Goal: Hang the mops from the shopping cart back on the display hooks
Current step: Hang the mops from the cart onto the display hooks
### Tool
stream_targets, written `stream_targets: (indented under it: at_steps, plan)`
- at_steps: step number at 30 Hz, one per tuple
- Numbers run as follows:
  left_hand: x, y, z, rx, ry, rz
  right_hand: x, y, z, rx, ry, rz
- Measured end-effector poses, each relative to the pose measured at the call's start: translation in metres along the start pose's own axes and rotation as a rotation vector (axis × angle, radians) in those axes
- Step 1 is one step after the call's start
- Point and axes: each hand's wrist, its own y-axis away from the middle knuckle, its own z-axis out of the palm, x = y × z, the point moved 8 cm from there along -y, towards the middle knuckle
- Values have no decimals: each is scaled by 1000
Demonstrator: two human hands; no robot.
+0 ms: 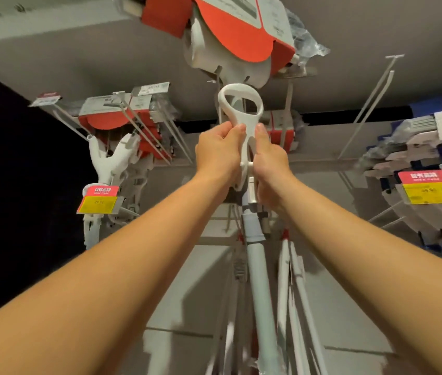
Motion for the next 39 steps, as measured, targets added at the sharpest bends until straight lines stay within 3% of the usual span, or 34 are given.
stream_targets:
  at_steps: [12,19,23,34,39]
  plan:
    - [-24,-70,34,83,-76,130,20,-95,2,-95,7,-17]
    - [-39,-113,48,57,-94,107,22,-130,1,-70,-105,-24]
    - [-63,-134,66,-48,-54,-2,38,-144,-10,-8,-137,12]
    - [-82,-172,97,-285,-157,63,70,-168,-15,99,-162,66]
    - [-105,-179,97,-431,-77,75,79,-175,-10,77,-133,66]
